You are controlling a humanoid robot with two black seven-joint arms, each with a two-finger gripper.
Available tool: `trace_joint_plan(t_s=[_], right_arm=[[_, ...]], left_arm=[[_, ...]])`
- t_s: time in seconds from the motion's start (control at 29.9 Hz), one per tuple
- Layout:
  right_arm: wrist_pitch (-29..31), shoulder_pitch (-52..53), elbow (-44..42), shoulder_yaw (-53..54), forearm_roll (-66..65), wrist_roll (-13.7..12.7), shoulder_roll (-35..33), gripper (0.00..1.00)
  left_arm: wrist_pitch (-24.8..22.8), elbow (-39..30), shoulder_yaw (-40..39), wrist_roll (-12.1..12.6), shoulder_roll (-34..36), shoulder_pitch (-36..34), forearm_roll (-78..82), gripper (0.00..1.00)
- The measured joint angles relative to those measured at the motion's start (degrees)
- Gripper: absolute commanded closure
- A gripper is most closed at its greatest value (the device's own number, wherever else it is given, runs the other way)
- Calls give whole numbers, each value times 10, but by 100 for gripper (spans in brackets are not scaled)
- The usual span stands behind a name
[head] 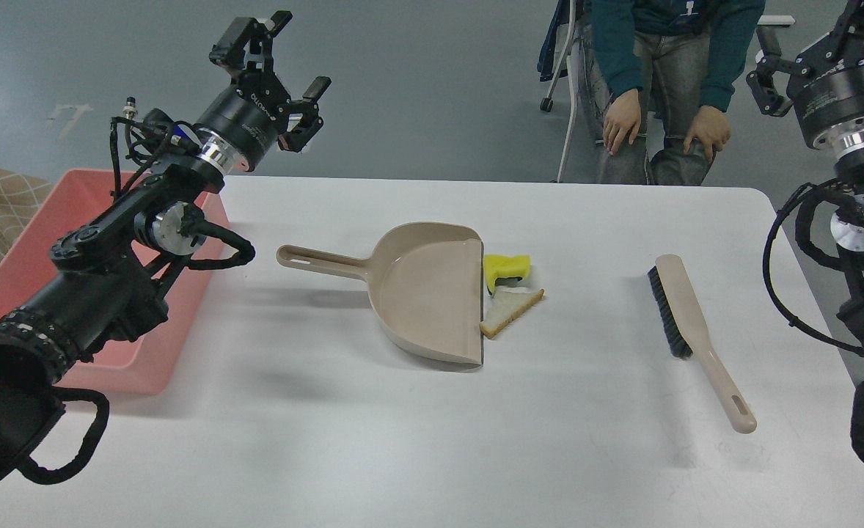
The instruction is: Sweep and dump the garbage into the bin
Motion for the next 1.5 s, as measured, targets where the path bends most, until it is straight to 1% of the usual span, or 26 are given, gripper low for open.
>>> trace_joint_plan(t_s=[0.57,0.67,0.77,0.87,1.14,1.5], right_arm=[[-1,0,-1,-1,1,0,-4,0],[-1,-2,-1,-2,1,0,-3,0],[-1,-2,-1,-2,0,0,-2,0],[-1,-2,-1,-6,0,-1,-2,0],[-1,-1,6,-26,-1,-1,-1,0],[-2,-1,8,-34,-1,0,-3,0]], left_arm=[[6,8,-7,-2,2,-16,-5,2],[6,8,-2,-11,2,-16,-2,2],[6,8,0,-26,3,-16,0,2],[10,8,0,-33,3,-16,0,2],[18,0,0,-33,1,-15,1,2],[19,-3,1,-27,1,-15,2,2]])
